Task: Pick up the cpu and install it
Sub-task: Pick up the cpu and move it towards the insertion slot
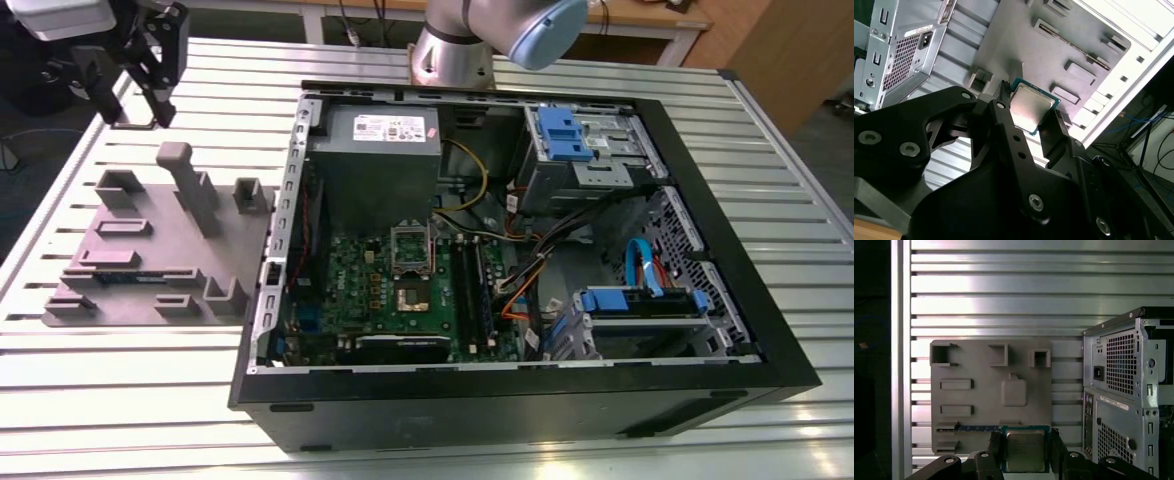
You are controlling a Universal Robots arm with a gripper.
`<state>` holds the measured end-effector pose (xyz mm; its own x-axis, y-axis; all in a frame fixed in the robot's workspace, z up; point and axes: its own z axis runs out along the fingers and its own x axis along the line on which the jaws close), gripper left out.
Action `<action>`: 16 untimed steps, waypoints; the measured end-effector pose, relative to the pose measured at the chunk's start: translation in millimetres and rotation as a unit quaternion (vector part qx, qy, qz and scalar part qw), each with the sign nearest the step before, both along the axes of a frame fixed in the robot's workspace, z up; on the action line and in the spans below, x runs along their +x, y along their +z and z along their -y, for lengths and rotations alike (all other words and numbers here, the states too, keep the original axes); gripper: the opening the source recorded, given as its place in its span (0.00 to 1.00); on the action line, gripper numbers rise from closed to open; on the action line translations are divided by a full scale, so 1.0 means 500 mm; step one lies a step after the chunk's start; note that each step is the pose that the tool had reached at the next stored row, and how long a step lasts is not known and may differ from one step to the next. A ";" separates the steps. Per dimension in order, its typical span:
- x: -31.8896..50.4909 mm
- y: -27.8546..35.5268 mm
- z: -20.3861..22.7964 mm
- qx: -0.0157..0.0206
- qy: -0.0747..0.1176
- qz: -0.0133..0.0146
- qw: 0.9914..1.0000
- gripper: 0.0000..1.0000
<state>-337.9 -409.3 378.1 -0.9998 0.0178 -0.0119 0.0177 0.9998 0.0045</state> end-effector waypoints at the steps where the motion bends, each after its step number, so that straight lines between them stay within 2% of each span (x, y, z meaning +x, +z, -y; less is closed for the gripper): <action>1: 0.001 0.000 0.0000 0.000 0.000 0.000 1.000 0.47; 16: 0.015 0.000 0.0000 0.000 0.000 0.000 1.000 0.47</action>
<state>-330.6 -409.3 378.1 -0.9998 0.0178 -0.0119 0.0177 0.9998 0.0045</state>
